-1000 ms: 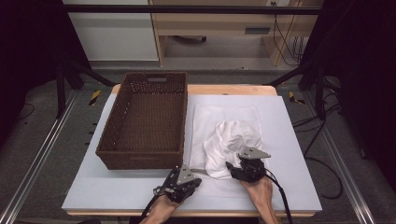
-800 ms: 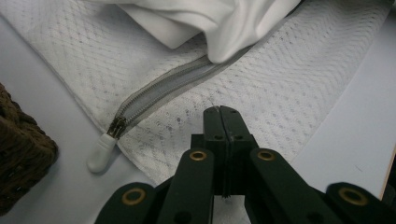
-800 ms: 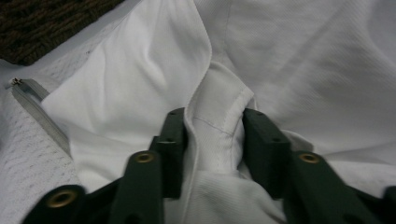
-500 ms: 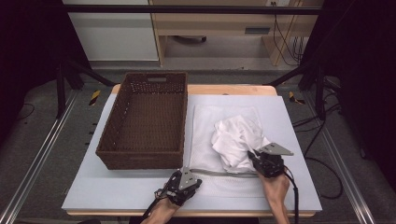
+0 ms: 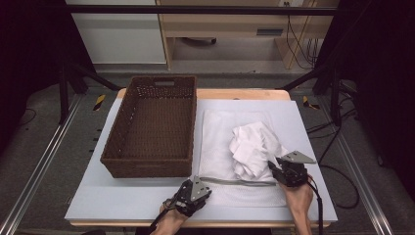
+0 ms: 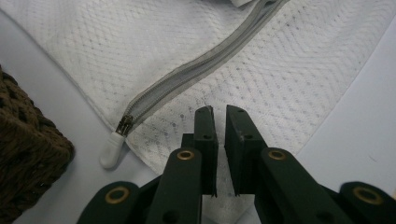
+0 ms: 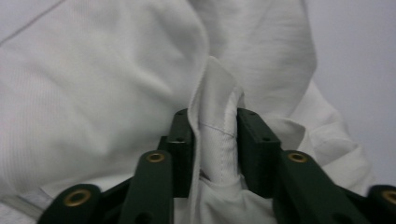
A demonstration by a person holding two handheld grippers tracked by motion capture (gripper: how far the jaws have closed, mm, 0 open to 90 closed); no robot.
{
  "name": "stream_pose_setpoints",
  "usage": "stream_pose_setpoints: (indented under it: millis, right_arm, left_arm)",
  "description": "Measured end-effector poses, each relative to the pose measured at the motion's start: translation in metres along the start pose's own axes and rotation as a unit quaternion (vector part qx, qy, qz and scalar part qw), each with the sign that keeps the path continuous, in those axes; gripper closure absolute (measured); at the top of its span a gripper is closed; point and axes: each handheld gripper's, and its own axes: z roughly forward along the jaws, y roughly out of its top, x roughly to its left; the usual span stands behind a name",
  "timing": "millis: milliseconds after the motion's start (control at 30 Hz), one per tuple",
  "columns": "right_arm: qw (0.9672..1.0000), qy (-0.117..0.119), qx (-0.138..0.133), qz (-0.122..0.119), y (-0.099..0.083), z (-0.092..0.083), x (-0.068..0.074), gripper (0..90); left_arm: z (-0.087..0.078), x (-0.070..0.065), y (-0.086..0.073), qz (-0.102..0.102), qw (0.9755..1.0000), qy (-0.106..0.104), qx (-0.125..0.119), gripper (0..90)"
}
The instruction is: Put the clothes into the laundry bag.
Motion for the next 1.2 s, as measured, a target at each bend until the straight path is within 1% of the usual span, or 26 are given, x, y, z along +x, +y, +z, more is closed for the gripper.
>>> stream_pose_setpoints:
  millis: [33, 67, 100, 133, 200, 233, 267, 300, 333, 367, 400, 433, 467, 500, 667, 733, 767, 800, 833, 867, 900, 933, 1000, 1033, 1100, 1200]
  right_arm:
    - [0.9999, 0.004, -0.015, 0.003, 0.003, -0.007, 0.0, 55.0]
    - [0.9995, 0.008, -0.03, 0.004, 0.006, -0.015, 0.002, 51.7]
    - [0.999, 0.013, -0.043, 0.005, 0.009, -0.022, 0.004, 48.0]
    - [0.999, 0.013, -0.043, 0.005, 0.009, -0.022, 0.004, 48.0]
    - [0.9965, 0.034, -0.076, 0.003, 0.019, -0.033, 0.016, 39.1]
    - [0.995, 0.053, -0.084, -0.002, 0.026, -0.034, 0.03, 32.1]
    - [0.995, 0.053, -0.084, -0.002, 0.026, -0.034, 0.03, 32.1]
    - [0.9945, 0.07, -0.078, -0.01, 0.031, -0.025, 0.048, 27.6]
    - [0.9945, 0.076, -0.071, -0.014, 0.032, -0.017, 0.056, 27.2]
    - [0.9945, 0.076, -0.071, -0.014, 0.032, -0.017, 0.056, 27.2]
    - [0.9953, 0.076, -0.058, -0.017, 0.031, -0.008, 0.063, 26.2]
    - [0.9962, 0.074, -0.041, -0.021, 0.029, 0.003, 0.07, 26.1]
    - [0.9977, 0.051, -0.016, -0.042, 0.022, 0.022, 0.079, 27.6]
    - [0.9982, 0.042, -0.004, -0.043, 0.019, 0.029, 0.081, 28.0]
    - [0.9985, 0.037, 0.015, -0.036, 0.011, 0.042, 0.08, 30.4]
    - [0.9975, 0.006, 0.024, -0.067, 0.009, 0.044, 0.086, 40.0]
    - [0.9975, 0.006, 0.024, -0.067, 0.009, 0.044, 0.086, 40.0]
    - [0.9968, -0.006, 0.025, -0.076, 0.009, 0.045, 0.086, 46.4]
    - [0.997, -0.015, 0.026, -0.072, 0.01, 0.043, 0.084, 56.6]
    - [0.9979, -0.01, 0.024, -0.059, 0.011, 0.042, 0.081, 62.4]
    - [0.9979, -0.01, 0.024, -0.059, 0.011, 0.042, 0.081, 62.4]
    - [0.9988, 0.0, 0.016, -0.046, 0.012, 0.038, 0.073, 72.8]
    - [0.999, -0.001, 0.015, -0.041, 0.012, 0.036, 0.069, 75.3]
    - [0.9995, -0.013, 0.008, -0.029, 0.014, 0.029, 0.056, 77.6]
    - [0.9996, -0.014, 0.007, -0.024, 0.014, 0.027, 0.051, 77.8]
    - [0.9995, -0.029, 0.005, -0.011, 0.012, 0.017, 0.031, 77.8]
  left_arm:
    - [0.0, 0.003, 0.001, -0.01, 0.9999, -0.009, 0.003, 82.3]
    - [0.0, 0.003, 0.001, -0.01, 0.9999, -0.009, 0.003, 82.2]
    - [0.0, 0.004, 0.0, -0.021, 0.9997, -0.01, 0.001, 82.1]
    - [0.0, 0.004, 0.0, -0.021, 0.9997, -0.01, 0.001, 82.1]
    - [0.0, 0.002, -0.001, -0.022, 0.9997, -0.005, -0.002, 82.2]
    - [0.0, 0.002, -0.001, -0.023, 0.9997, -0.003, -0.002, 83.3]
    - [0.0, 0.001, -0.001, -0.026, 0.9997, -0.004, -0.002, 83.3]
    - [-0.001, 0.002, -0.001, -0.029, 0.9996, -0.003, -0.002, 89.3]
    - [-0.001, 0.002, -0.001, -0.032, 0.9995, -0.003, 0.0, 89.4]
    - [-0.001, 0.003, -0.001, -0.035, 0.9994, -0.006, -0.001, 89.4]
    - [-0.001, 0.003, 0.0, -0.036, 0.9993, -0.007, -0.001, 89.5]
    - [-0.001, 0.003, 0.0, -0.036, 0.9993, -0.007, -0.001, 89.5]
    - [-0.001, 0.003, 0.0, -0.036, 0.9993, -0.005, -0.002, 89.5]
    - [-0.001, 0.003, 0.0, -0.036, 0.9993, -0.007, -0.002, 89.5]
    - [-0.001, 0.002, -0.002, -0.037, 0.9993, -0.003, -0.004, 89.5]
    - [-0.001, 0.002, -0.002, -0.038, 0.9993, -0.005, -0.005, 89.5]
    - [-0.001, 0.002, -0.002, -0.04, 0.9992, -0.006, -0.005, 89.5]
    - [-0.001, 0.002, -0.002, -0.04, 0.9992, -0.006, -0.005, 89.4]
    - [-0.001, 0.002, -0.002, -0.04, 0.9992, -0.006, -0.005, 89.4]
    - [-0.001, 0.003, -0.002, -0.041, 0.9991, -0.007, -0.006, 89.4]
    - [-0.001, 0.003, -0.002, -0.041, 0.9991, -0.007, -0.006, 89.4]
    - [-0.001, 0.003, -0.002, -0.041, 0.9991, -0.008, -0.006, 89.4]
    - [-0.001, 0.003, -0.002, -0.043, 0.999, -0.009, -0.006, 89.4]
    - [-0.001, 0.004, -0.002, -0.047, 0.9988, -0.01, -0.008, 89.5]
    - [-0.001, 0.004, -0.002, -0.048, 0.9987, -0.012, -0.011, 89.5]
    - [-0.002, 0.006, -0.002, -0.052, 0.9984, -0.016, -0.015, 89.5]
